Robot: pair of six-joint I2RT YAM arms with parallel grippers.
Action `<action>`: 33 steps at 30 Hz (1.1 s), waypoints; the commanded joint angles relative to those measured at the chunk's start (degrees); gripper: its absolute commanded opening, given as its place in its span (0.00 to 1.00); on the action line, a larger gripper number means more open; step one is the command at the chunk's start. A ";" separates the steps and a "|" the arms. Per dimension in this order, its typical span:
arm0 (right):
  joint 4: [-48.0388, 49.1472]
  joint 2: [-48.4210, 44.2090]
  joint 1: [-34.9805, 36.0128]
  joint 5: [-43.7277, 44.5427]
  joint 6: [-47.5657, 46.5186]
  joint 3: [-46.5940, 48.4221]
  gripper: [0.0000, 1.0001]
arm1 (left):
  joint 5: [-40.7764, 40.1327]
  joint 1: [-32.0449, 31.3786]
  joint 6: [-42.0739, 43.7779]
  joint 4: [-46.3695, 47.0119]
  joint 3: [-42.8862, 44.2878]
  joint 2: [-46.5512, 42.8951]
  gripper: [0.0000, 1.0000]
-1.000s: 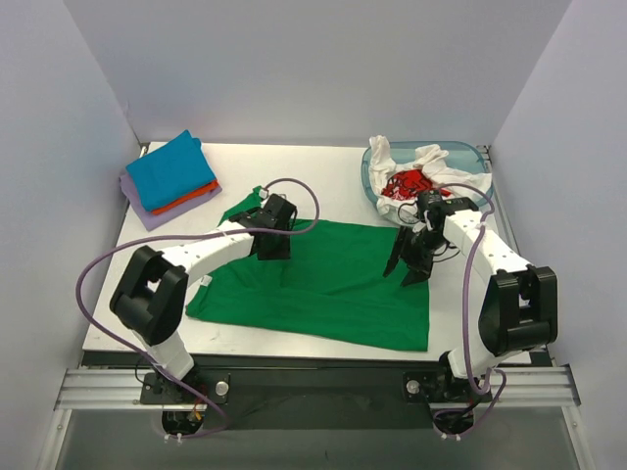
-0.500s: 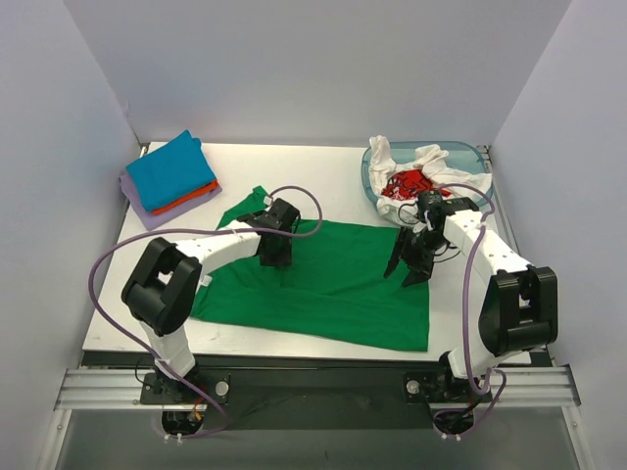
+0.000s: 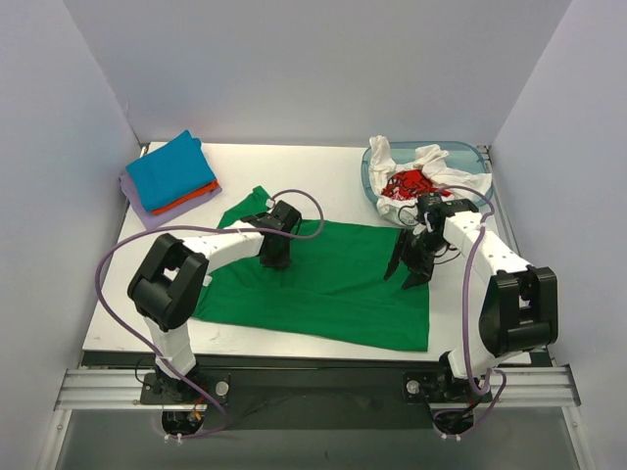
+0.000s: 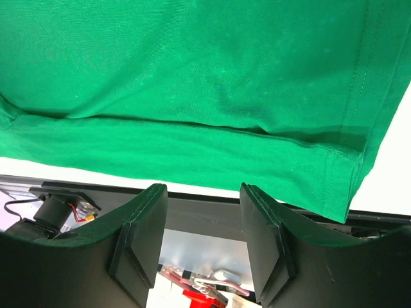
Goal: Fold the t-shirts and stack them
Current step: Fold the flattened tshirt in 1/3 of the way
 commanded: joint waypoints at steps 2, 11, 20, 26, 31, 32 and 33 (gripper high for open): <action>-2.74 -2.45 -0.42 0.24 -0.49 -0.25 0.49 | -0.64 0.04 0.69 1.37 1.60 0.33 0.18; -2.65 -2.27 -0.42 0.15 -0.66 -0.16 0.49 | 0.67 -0.05 1.49 4.00 -0.42 -1.87 0.00; -2.65 -1.83 -0.42 -0.20 -0.67 -0.43 0.49 | 1.03 -0.84 2.63 9.54 -5.16 -8.02 0.00; -2.65 -1.74 -0.42 -0.29 -0.75 -0.52 0.49 | 2.08 -1.98 3.16 11.12 -6.66 -9.08 0.00; -2.74 -1.65 -0.42 -0.46 -0.75 -0.78 0.49 | 3.40 -2.60 3.95 11.91 -7.01 -8.55 0.00; -2.65 -1.65 -0.42 -0.55 -0.75 -0.78 0.49 | 3.49 -2.77 4.03 12.09 -6.93 -8.55 0.00; -2.74 -1.57 -0.42 -0.55 -0.75 -0.87 0.49 | 3.66 -2.95 4.47 12.35 -6.93 -8.38 0.00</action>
